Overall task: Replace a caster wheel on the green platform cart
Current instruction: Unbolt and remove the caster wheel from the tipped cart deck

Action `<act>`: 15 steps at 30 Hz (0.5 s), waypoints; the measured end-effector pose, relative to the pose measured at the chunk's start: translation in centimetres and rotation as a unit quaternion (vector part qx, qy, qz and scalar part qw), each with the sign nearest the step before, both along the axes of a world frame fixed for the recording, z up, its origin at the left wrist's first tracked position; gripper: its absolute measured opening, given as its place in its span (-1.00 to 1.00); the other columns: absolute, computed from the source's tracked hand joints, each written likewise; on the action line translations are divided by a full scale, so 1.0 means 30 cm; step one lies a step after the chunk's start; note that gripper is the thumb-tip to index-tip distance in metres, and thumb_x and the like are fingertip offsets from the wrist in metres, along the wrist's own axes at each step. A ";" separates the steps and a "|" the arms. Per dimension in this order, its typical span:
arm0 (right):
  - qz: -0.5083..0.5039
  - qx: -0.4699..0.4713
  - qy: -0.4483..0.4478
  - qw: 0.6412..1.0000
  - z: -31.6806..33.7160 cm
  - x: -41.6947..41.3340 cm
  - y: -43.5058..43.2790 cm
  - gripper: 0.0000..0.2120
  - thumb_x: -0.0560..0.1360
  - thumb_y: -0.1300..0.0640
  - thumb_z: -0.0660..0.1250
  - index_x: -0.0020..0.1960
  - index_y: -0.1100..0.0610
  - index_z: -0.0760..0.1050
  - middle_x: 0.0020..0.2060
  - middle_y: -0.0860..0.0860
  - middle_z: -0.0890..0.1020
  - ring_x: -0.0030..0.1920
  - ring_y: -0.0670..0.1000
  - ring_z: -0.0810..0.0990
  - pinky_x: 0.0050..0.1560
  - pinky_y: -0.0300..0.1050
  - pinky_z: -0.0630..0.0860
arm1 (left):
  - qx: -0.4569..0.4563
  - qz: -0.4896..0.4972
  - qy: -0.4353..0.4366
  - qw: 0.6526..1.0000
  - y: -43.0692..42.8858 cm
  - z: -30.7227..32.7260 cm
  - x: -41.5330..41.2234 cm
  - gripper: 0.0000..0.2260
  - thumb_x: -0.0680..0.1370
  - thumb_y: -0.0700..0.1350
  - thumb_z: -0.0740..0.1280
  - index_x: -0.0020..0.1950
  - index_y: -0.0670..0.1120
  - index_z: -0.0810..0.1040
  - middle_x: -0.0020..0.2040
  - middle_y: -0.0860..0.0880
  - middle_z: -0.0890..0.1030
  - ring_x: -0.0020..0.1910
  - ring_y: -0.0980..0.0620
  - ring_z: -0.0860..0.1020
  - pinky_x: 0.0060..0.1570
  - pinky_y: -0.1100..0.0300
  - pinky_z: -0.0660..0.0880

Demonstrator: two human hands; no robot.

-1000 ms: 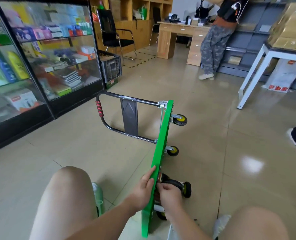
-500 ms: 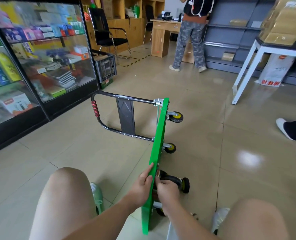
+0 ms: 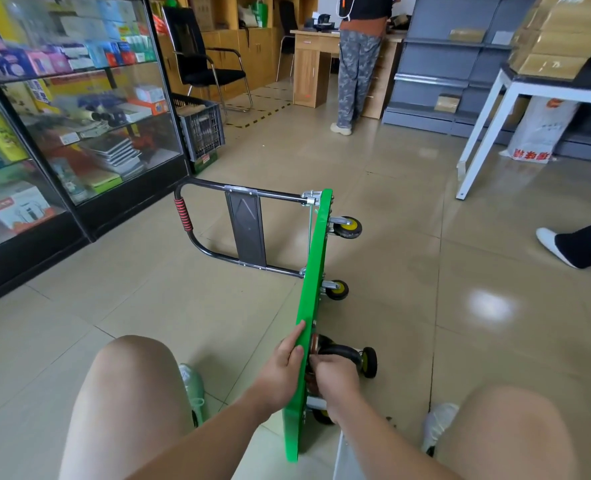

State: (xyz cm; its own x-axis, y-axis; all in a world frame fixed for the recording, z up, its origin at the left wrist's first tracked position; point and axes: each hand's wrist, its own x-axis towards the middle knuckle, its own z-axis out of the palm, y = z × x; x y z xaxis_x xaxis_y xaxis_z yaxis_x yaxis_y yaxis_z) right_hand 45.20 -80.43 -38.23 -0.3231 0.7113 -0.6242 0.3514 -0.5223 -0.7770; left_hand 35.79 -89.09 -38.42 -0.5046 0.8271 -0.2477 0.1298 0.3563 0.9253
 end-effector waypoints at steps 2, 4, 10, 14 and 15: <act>-0.010 -0.038 0.011 0.999 -0.016 -0.010 0.008 -0.89 0.53 0.18 0.41 -0.07 0.22 0.68 -0.26 0.11 0.74 -0.21 0.14 0.71 -0.16 0.00 0.68 | -0.004 -0.002 -0.001 1.000 -0.001 0.002 -0.001 -0.59 0.76 0.00 0.03 0.59 0.33 0.18 0.58 0.14 0.27 0.52 0.18 0.23 0.57 0.19 0.11; -0.025 -0.061 0.001 0.998 -0.028 -0.018 0.006 -0.77 0.50 0.04 0.47 -0.05 0.23 0.66 -0.27 0.12 0.74 -0.22 0.16 0.73 -0.08 0.09 0.69 | -0.007 -0.004 -0.005 1.000 -0.001 0.004 -0.002 -0.59 0.76 0.00 0.02 0.59 0.34 0.18 0.56 0.15 0.27 0.51 0.19 0.24 0.55 0.21 0.12; 0.004 -0.056 0.000 0.998 -0.047 -0.013 0.010 -0.86 0.53 0.13 0.41 -0.04 0.19 0.69 -0.22 0.12 0.75 -0.11 0.17 0.73 0.05 0.16 0.67 | 0.001 -0.002 -0.012 1.000 0.003 -0.005 -0.004 -0.59 0.77 -0.02 0.03 0.58 0.33 0.19 0.57 0.15 0.27 0.50 0.21 0.25 0.50 0.28 0.12; -0.025 -0.087 0.009 0.996 -0.066 -0.026 0.014 -0.67 0.49 -0.07 0.48 -0.05 0.23 0.68 -0.20 0.14 0.75 -0.14 0.18 0.74 0.00 0.10 0.66 | 0.002 -0.002 -0.025 1.000 0.004 -0.006 -0.004 -0.59 0.77 -0.02 0.03 0.60 0.32 0.20 0.55 0.14 0.29 0.49 0.18 0.28 0.50 0.25 0.17; -0.020 -0.070 0.003 0.997 -0.071 -0.025 0.016 -0.64 0.50 -0.12 0.45 -0.09 0.21 0.68 -0.22 0.13 0.75 -0.13 0.19 0.74 -0.02 0.10 0.66 | 0.001 -0.001 -0.025 1.000 0.004 -0.005 -0.004 -0.59 0.77 -0.02 0.03 0.60 0.31 0.20 0.55 0.15 0.29 0.48 0.19 0.28 0.48 0.27 0.16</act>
